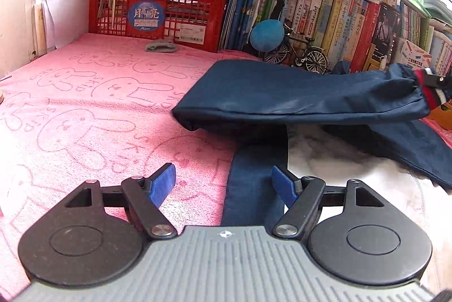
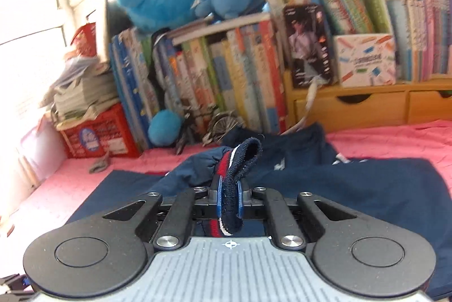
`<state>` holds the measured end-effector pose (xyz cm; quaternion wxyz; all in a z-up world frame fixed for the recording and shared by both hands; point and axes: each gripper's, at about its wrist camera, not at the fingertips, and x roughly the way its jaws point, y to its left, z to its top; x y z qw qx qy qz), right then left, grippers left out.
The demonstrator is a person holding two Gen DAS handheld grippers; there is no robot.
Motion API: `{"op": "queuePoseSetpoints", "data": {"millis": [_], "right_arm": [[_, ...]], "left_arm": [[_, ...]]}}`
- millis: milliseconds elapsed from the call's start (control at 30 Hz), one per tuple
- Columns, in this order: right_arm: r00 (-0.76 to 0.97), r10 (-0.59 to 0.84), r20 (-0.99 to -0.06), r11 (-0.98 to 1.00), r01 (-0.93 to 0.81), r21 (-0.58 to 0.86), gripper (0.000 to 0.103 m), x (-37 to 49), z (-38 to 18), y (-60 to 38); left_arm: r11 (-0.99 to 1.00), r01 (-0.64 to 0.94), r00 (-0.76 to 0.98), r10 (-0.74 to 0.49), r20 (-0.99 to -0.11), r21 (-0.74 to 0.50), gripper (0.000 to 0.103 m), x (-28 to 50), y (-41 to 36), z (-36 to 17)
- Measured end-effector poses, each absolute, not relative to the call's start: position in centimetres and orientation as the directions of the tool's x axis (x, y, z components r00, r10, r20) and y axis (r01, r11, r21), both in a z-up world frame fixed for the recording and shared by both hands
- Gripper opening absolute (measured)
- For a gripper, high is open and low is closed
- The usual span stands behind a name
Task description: Fold clothes
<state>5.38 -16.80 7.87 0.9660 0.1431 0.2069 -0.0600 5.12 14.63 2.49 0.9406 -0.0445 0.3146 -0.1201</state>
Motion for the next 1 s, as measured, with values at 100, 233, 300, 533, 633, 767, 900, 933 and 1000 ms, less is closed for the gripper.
{"op": "queuePoseSetpoints", "data": {"millis": [100,233,300,533,633,767,900,933,1000], "right_arm": [[0.91,-0.16,-0.383,0.932,0.267,0.244,0.012,4.9,8.9,-20.3],[0.885,-0.236,-0.401,0.907,0.348,0.236,0.012,4.6,8.4,-24.2],[0.872,-0.25,-0.421,0.899,0.37,0.233,0.012,4.6,7.7,-25.3],[0.833,-0.294,-0.468,0.901,0.405,0.157,0.013,4.5,5.3,-26.4],[0.817,-0.326,-0.476,0.907,0.412,0.085,0.013,4.2,4.6,-26.2],[0.802,-0.355,-0.481,0.908,0.418,0.027,0.015,4.1,3.9,-26.6],[0.715,-0.516,-0.472,0.852,0.487,-0.195,0.015,5.2,1.9,-26.1],[0.697,-0.519,-0.495,0.849,0.486,-0.206,0.015,5.3,1.4,-26.2],[0.681,-0.514,-0.521,0.85,0.485,-0.206,0.015,5.1,0.9,-26.3]], "left_arm": [[0.964,0.222,0.773,-0.267,-0.575,-0.148,0.075,5.2,14.3,2.6],[0.954,0.292,0.798,-0.282,-0.532,-0.067,0.076,5.8,12.6,3.4],[0.944,0.328,0.814,-0.29,-0.504,-0.013,0.08,6.2,11.6,3.9],[0.948,0.319,0.8,-0.275,-0.534,-0.01,0.079,10.7,11.2,3.7],[0.971,0.233,0.829,-0.176,-0.532,0.043,0.081,11.9,12.1,3.2],[0.966,0.239,0.819,-0.148,-0.555,0.095,0.083,12.0,13.0,2.1],[0.969,0.228,0.799,-0.133,-0.586,0.092,0.085,12.5,13.2,1.9],[0.97,0.228,0.795,-0.132,-0.591,0.089,0.087,12.6,13.3,1.8],[0.97,0.226,0.788,-0.131,-0.601,0.085,0.089,12.8,13.4,1.7]]}}
